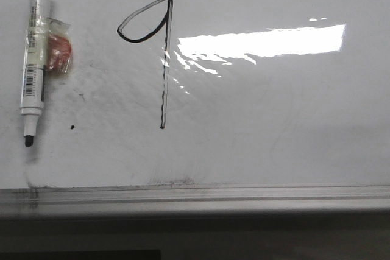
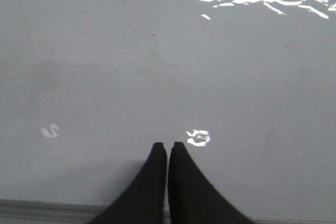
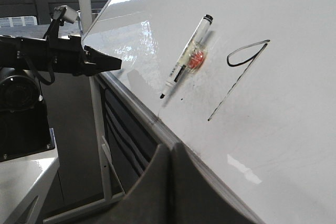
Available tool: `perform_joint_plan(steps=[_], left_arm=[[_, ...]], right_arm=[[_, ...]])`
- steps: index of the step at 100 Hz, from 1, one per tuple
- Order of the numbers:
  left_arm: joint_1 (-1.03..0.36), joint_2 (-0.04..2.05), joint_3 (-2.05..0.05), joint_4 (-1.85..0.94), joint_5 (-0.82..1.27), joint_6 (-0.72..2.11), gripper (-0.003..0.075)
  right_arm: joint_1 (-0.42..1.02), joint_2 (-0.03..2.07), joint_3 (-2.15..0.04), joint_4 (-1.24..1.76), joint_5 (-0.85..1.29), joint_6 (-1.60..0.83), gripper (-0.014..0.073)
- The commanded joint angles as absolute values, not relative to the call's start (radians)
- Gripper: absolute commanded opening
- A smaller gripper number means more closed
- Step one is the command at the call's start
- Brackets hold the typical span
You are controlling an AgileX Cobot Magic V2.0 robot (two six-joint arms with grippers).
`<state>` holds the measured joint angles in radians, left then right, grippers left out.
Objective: Write number 9 on whiteboard
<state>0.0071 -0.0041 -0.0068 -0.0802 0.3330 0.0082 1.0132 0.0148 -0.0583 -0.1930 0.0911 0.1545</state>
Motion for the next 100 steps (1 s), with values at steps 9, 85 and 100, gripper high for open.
perform_joint_plan(steps=[9,85,100], left_arm=[[0.007,-0.032,0.033,-0.082,0.293,0.000,-0.0020],[0.007,-0.032,0.033,-0.082,0.293,0.000,-0.0020],[0.007,-0.032,0.033,-0.084,0.293,0.000,-0.0020]], right_arm=[[1.008,0.025,-0.085,-0.204,0.000,0.149,-0.0063],[0.019,0.025,0.024,-0.085,-0.056,0.133,-0.0063],[-0.003,-0.021,0.024,-0.110,0.093,0.131,-0.0064]])
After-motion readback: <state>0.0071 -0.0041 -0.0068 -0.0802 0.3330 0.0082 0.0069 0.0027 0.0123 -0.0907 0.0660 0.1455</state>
